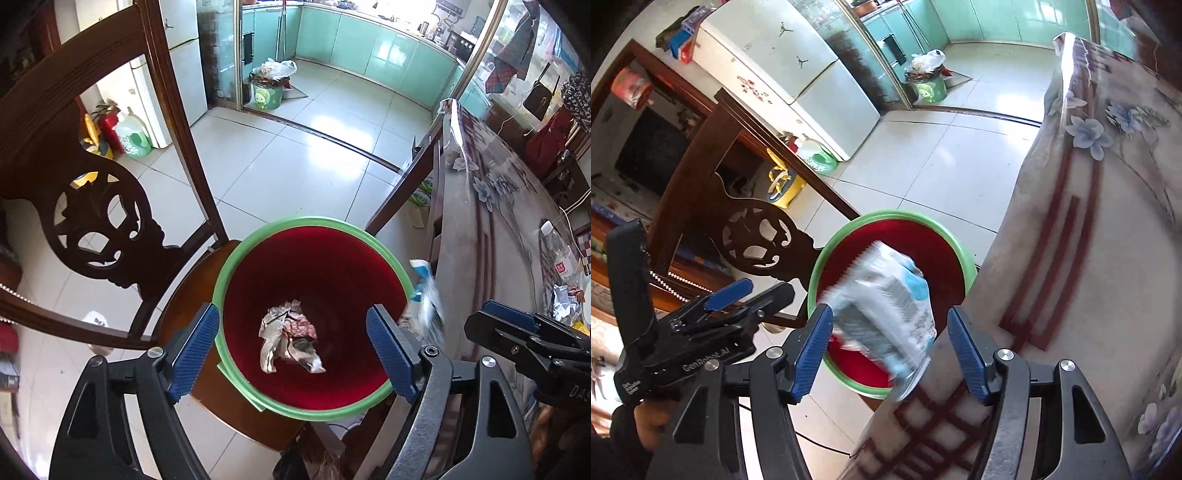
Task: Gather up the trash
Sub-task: 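Open left tool over the bucket while right tool drops the snack bag in, then grasp silver foil with left tool while right tool grasps brown cigarette box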
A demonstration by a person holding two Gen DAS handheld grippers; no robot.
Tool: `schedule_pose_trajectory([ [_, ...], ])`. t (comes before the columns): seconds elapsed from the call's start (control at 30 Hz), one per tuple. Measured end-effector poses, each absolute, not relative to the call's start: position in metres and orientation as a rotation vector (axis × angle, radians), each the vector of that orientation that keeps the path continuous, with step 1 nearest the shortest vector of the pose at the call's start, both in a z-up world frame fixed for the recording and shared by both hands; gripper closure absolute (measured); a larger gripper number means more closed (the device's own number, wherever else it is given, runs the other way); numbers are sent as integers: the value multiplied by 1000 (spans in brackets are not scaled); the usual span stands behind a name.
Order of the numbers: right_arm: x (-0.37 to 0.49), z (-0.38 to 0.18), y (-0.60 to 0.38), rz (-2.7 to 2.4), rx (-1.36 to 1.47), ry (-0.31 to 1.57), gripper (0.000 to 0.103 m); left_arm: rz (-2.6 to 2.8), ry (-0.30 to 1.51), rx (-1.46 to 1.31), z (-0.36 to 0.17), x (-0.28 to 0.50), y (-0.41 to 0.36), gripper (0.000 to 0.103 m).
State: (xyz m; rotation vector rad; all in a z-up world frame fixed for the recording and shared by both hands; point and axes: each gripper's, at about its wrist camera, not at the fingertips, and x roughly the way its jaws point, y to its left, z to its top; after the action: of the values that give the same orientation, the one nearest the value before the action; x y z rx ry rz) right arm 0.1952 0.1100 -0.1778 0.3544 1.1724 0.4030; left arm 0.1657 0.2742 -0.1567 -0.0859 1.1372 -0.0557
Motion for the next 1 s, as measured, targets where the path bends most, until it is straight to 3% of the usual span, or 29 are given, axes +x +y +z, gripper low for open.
schedule_pose_trajectory([
  [0.23,184,-162,85,356,348,1144,39,-82,1116,-83,-146,161,266,21],
  [0.47,137,-121,0,197,383,1039,38,-227,1079,-54,-123,148,212,19],
  [0.67,73,-93,-124,-87,455,937,37,-450,1062,-39,-109,118,131,14],
  [0.8,19,-85,-210,-269,541,895,34,-647,1103,-33,-111,89,57,5],
  [1.0,-44,-99,-270,-342,571,952,34,-775,1231,45,-149,60,-54,5],
])
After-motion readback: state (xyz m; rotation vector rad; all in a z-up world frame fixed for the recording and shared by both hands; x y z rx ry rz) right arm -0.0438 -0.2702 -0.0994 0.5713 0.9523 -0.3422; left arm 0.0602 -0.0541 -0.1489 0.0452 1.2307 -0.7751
